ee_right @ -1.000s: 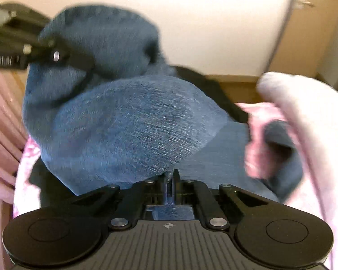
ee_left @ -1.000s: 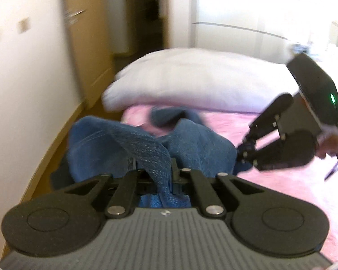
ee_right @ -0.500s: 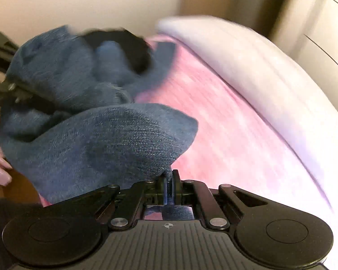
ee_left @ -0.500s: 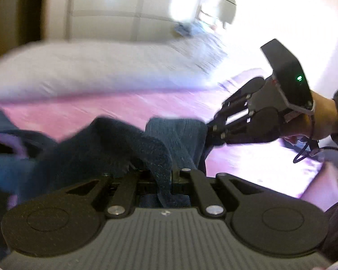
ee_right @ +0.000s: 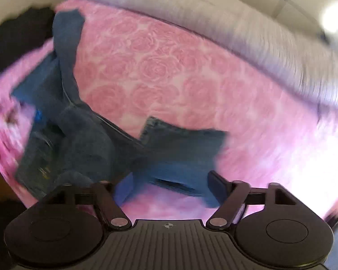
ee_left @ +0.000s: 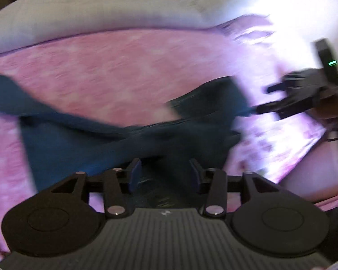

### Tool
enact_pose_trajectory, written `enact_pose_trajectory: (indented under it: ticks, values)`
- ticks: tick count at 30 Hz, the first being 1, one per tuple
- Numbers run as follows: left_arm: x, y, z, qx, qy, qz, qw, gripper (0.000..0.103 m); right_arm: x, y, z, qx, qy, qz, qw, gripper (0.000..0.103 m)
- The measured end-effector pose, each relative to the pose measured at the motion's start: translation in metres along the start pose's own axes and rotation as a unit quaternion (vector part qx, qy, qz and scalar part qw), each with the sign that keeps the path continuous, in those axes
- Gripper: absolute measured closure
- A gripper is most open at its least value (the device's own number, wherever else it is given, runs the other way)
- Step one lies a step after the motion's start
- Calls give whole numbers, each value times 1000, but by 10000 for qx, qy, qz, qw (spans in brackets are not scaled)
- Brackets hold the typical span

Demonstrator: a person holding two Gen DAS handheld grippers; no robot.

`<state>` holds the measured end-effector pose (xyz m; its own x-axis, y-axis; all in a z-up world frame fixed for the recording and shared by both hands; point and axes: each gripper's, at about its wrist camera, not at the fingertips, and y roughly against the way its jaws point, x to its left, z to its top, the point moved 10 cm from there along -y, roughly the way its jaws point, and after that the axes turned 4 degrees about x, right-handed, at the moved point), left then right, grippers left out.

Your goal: Fold clothes

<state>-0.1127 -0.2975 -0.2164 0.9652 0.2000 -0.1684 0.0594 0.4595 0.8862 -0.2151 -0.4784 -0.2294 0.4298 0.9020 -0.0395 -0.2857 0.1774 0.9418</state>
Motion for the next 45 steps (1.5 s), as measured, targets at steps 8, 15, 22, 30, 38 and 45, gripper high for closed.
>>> enact_pose_trajectory:
  ticks: [8,15,22,30,38,45]
  values:
    - [85,-79,-40,873,-2245,1261,9623,40,-28,-43,-37,237,-3782,1122,9186,24]
    - [118,-133,-57,1304,-3924,1075,9041,89,-46,-90,-53,-828,-6124,1668,7683,21]
    - [130,-73,-24,635,-3488,481,9338,100,-59,-53,63,-754,-4863,1233,8617,96]
    - [107,41,10,-274,-3401,20,9400,102,116,106,347,-1699,-329,2442,9542,98]
    - [159,27,63,-388,-2674,334,9622,101,194,96,405,-2148,1514,1267,9565,27]
    - [265,-42,105,151,-2545,1808,9499,98,115,-22,214,-586,-444,948,9928,23]
